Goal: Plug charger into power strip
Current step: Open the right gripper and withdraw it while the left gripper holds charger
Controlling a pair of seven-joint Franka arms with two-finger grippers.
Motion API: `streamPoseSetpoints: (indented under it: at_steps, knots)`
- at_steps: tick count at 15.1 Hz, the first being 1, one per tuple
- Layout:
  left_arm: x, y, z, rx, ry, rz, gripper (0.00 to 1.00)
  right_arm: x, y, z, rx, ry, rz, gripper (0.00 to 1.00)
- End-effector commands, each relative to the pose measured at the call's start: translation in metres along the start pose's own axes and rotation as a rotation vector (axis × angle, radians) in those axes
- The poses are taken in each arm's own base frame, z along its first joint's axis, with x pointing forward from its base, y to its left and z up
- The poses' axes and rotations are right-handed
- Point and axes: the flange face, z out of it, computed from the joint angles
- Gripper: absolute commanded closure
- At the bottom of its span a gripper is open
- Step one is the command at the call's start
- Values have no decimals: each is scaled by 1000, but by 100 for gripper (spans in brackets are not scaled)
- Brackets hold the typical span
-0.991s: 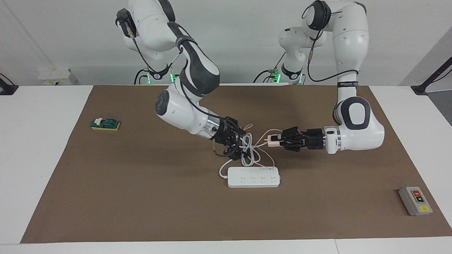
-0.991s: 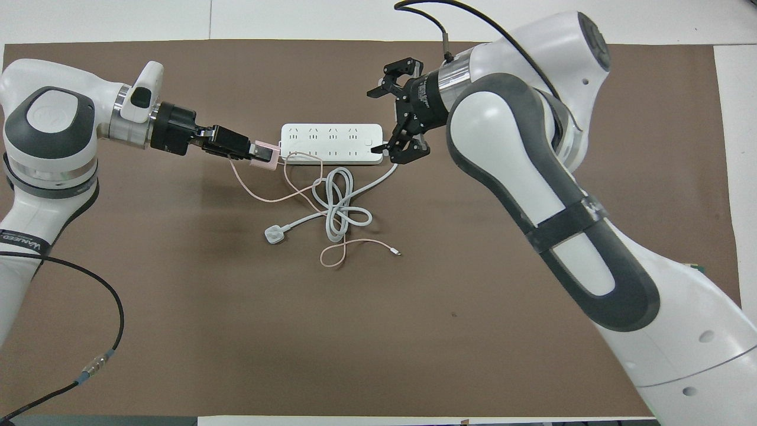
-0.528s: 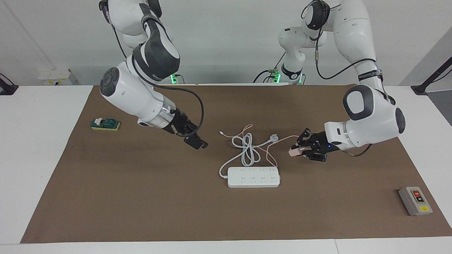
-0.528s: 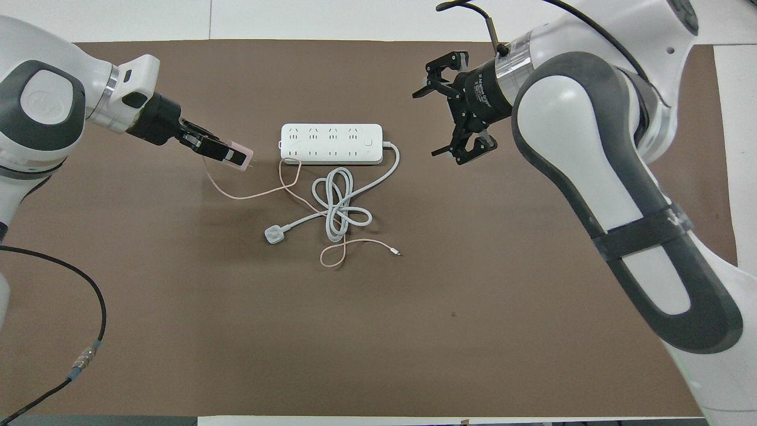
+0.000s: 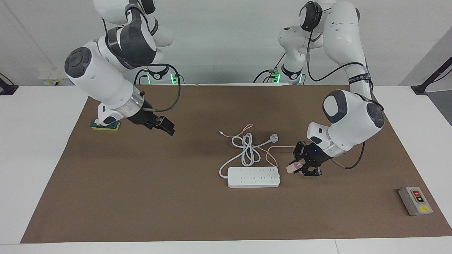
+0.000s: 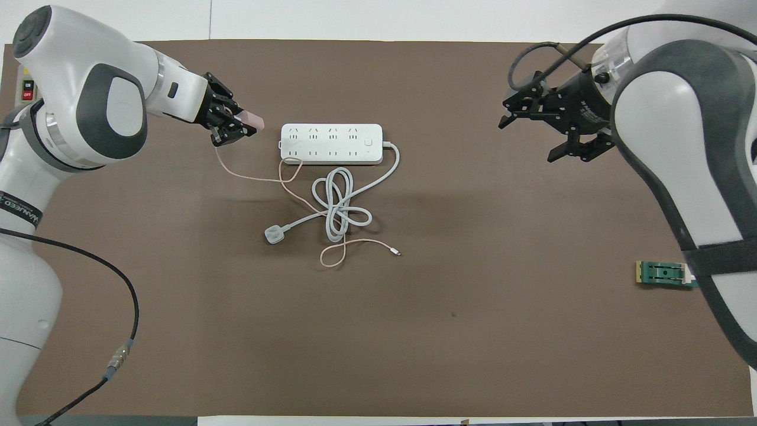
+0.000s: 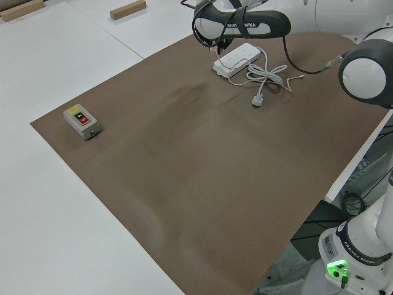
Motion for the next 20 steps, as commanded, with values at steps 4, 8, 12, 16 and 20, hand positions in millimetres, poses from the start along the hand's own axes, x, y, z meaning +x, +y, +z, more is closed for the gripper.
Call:
streamPoseSetpoints:
  at_steps: [4, 8, 12, 16, 20]
  knots:
    - [50, 17, 22, 75, -116, 184, 100, -60, 53, -40, -121, 27, -270, 0]
    - [53, 29, 39, 86, -167, 230, 100, -109, 74, -39, -200, -3, -247, 0]
    - [54, 37, 49, 84, -219, 268, 100, -112, 88, -37, -238, -65, -213, 0]
    - [55, 51, 65, 86, -221, 274, 100, -102, 92, -50, -232, -18, -172, 0]
    - [56, 56, 68, 81, -222, 250, 100, -102, 90, -59, -234, 6, -172, 0]
